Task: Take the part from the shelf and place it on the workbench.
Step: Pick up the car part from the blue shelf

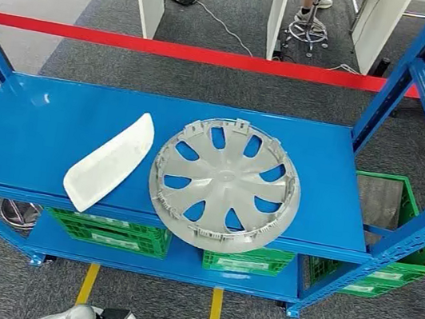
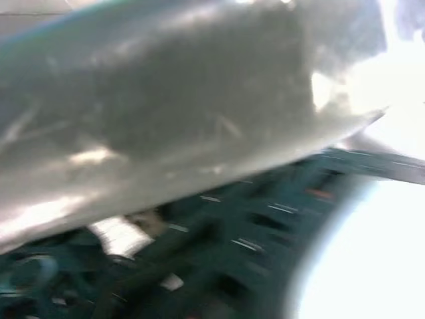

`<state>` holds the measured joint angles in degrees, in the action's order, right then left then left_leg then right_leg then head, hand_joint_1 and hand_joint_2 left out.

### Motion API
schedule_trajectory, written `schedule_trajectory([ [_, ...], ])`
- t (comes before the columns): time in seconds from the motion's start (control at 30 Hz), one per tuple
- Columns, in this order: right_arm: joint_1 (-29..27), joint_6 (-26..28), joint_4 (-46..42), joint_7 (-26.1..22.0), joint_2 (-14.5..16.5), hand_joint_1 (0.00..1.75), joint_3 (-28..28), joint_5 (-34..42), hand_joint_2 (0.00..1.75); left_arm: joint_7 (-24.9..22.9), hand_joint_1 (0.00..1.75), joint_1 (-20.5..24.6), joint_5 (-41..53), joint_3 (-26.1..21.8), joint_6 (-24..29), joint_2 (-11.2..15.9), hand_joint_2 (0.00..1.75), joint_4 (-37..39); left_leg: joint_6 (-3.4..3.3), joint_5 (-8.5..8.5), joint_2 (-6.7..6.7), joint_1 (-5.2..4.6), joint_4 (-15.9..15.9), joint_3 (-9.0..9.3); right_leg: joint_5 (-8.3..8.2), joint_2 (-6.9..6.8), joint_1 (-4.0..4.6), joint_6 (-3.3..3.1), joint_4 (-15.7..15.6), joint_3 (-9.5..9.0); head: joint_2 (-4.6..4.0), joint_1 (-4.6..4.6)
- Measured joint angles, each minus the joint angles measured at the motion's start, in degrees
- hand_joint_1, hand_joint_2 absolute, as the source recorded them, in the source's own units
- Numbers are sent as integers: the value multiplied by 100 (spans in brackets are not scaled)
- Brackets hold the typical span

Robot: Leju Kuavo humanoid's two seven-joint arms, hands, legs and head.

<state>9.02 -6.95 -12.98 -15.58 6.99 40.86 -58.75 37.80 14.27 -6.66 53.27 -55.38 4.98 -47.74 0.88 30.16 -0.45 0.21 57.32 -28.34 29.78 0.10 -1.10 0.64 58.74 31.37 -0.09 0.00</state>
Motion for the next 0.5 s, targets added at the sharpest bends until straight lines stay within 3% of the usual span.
schedule_trajectory([
  [0.27, -30, 29, 14, -40, 0, 0, -3, 136, 0, 129, 0, -215, -535, -680, -133, -152, 0, -1241, 0, 0, 0, 0, 4, -1, -2, 1, 0, 3, 0, 0, 0, 1],
  [0.47, -63, 84, 24, -46, 0, 0, -3, 252, 0, -168, 0, -319, -1332, -1275, 35, -424, 0, -1963, -1, 0, 0, 0, 6, -1, -3, 1, 0, 4, 0, 0, 0, 1],
  [0.5, -72, 93, 24, -46, 0, 0, -3, 273, 0, -236, 0, -333, -1479, -1376, 104, -472, 44, -2067, -1, 0, 0, 0, 6, -1, -3, 1, 0, 4, 0, 0, 0, 1],
])
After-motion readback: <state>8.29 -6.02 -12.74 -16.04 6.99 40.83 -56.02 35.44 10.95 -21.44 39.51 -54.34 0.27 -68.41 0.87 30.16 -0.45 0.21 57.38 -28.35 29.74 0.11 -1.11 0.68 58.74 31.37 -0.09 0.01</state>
